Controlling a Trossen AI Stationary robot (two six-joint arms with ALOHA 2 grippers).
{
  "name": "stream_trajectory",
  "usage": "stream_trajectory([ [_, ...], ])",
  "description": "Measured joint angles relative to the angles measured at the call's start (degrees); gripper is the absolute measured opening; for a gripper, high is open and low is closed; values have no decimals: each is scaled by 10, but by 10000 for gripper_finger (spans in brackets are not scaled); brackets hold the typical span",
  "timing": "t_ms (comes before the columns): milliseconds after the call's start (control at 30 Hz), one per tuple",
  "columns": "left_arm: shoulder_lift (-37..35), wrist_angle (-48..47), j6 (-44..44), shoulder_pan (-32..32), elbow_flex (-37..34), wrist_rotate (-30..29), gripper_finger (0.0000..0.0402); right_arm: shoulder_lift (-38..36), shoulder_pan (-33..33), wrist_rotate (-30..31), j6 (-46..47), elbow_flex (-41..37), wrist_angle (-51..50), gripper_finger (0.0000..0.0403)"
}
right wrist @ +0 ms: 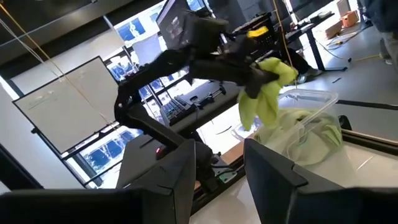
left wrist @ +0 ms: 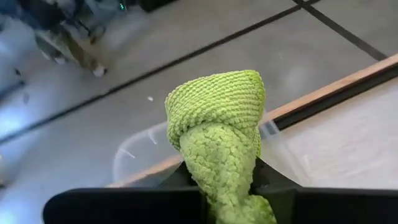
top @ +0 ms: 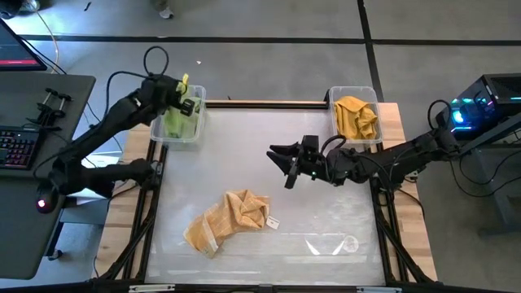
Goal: Sort towels by color in basket
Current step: Put the light green microfiber towel into the left transparent bin
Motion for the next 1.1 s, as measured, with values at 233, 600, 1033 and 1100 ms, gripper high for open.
stream_trajectory([
  [233, 28, 60, 13, 73, -67, 73, 13, 0, 6, -4, 1, 0, -3, 130],
  [600, 88, -33, 5, 75, -39, 90, 148, 0, 5, -4, 11, 0, -13, 130],
  [1033, 118, -288, -13, 74, 156, 124, 211, 0, 5, -30, 14, 0, -15, 130],
  [1100, 127, -316, -17, 74, 176, 127, 211, 0, 5, -30, 14, 0, -19, 130],
])
